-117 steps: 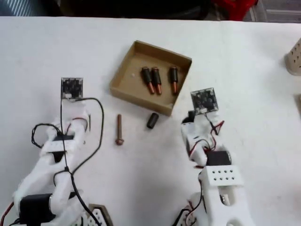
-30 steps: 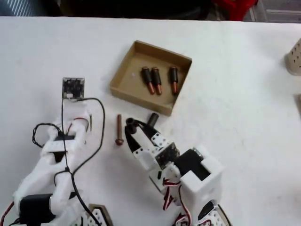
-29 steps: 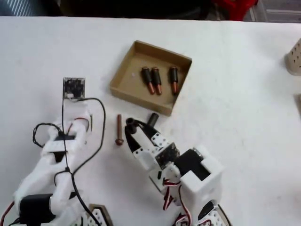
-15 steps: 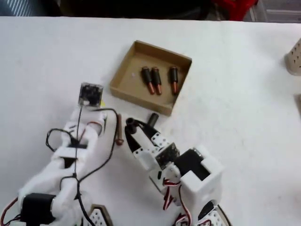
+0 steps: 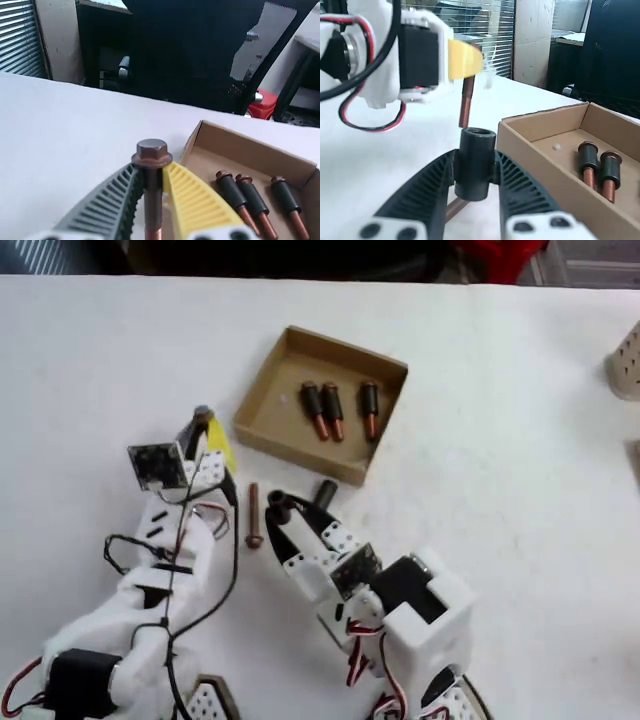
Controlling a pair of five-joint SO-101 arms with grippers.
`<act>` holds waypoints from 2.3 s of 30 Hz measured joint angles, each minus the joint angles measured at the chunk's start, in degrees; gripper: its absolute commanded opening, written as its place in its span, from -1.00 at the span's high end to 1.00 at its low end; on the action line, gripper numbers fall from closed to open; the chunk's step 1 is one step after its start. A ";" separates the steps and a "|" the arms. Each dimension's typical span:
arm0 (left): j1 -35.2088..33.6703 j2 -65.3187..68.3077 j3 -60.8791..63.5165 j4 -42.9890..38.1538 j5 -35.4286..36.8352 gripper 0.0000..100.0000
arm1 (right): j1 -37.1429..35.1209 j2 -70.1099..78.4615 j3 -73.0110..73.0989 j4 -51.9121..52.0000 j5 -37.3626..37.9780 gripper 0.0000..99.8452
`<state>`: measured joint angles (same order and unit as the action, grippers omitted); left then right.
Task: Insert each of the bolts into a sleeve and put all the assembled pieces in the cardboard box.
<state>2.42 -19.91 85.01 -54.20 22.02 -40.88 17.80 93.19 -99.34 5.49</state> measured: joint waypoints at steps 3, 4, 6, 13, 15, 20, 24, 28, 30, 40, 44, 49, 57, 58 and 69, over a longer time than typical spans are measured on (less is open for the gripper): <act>0.00 -2.46 1.14 -0.97 0.53 0.95 | 0.00 0.00 0.00 0.09 0.00 0.97; 0.09 -4.04 2.20 -1.05 0.53 0.95 | 0.00 0.00 0.00 0.35 0.00 0.97; 1.05 -8.53 5.10 -1.05 0.53 0.95 | 0.00 0.00 -0.70 1.05 0.00 0.97; 5.63 -32.44 9.67 14.24 0.62 0.95 | 0.00 0.00 -1.14 1.05 0.00 0.97; 6.86 -40.26 9.76 23.38 0.62 0.95 | 0.00 0.00 -1.14 1.05 0.00 0.97; 11.69 -61.27 9.76 45.10 0.62 0.95 | 0.00 0.00 -1.14 1.05 0.00 0.97; 15.91 -75.78 9.85 60.13 0.62 0.95 | 0.00 0.00 -1.14 1.05 0.00 0.97; 18.29 -82.90 9.85 65.05 0.62 0.95 | -1.41 0.00 -1.05 1.05 0.00 0.97; 18.46 -83.08 9.85 65.05 0.62 0.95 | -1.23 0.00 -0.70 1.05 0.00 0.97; 18.37 -76.48 12.48 56.88 0.62 0.95 | -1.58 0.00 -0.53 1.05 0.00 0.97; 18.37 -74.02 12.57 56.18 0.62 0.95 | -1.58 0.00 -0.53 1.05 0.00 0.97; 18.37 -74.02 12.57 55.82 0.62 0.95 | -2.11 0.00 -0.53 1.05 -2.46 0.97; 18.37 -74.02 12.57 55.30 0.62 0.95 | -3.96 0.00 -0.53 1.05 -2.90 0.97; 18.37 -74.02 12.57 55.82 0.62 0.95 | -4.04 0.00 -0.53 1.05 -2.90 0.97; 18.02 -74.02 12.57 56.35 0.62 0.95 | -2.81 0.00 -0.53 1.05 -2.90 0.97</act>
<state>20.44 -93.93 97.58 2.15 22.64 -43.69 17.80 92.66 -98.29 2.59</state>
